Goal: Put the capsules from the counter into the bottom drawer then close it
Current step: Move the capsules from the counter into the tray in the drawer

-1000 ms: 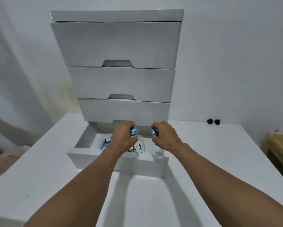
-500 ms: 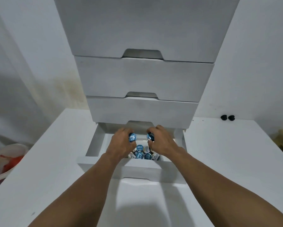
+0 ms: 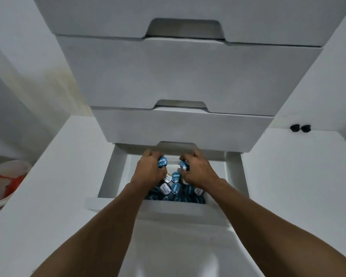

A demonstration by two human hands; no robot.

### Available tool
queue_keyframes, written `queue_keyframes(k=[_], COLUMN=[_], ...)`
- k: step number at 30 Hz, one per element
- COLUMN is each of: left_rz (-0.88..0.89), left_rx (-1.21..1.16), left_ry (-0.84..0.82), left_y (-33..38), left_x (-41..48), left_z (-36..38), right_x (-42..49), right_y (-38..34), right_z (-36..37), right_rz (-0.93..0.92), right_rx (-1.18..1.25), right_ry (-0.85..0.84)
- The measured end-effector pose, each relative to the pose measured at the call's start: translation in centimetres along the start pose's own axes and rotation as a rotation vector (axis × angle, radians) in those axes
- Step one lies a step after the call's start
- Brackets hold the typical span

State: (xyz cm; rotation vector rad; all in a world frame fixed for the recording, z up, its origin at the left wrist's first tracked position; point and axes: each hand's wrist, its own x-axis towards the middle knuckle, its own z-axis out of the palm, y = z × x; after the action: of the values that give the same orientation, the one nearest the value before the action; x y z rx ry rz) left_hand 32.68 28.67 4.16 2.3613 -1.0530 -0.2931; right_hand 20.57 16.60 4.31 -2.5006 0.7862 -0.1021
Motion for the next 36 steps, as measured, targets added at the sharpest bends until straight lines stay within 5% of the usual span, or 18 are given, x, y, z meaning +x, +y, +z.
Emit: queue_keyframes(k=[10,36], left_rz=[0.148,0.127], left_rx=[-0.03,0.081], left_ry=[-0.021,-0.157], left_y=[-2.1,-3.8], left_x=[1.8,3.9], left_z=[1.8,3.8], right_x=[0.8,3.4], right_y=[0.5,0.7], right_z=[2.1,5.5], right_rz=[0.049,0.19], right_rx=[0.015,0.05], right_ry=[-0.004,-0.028])
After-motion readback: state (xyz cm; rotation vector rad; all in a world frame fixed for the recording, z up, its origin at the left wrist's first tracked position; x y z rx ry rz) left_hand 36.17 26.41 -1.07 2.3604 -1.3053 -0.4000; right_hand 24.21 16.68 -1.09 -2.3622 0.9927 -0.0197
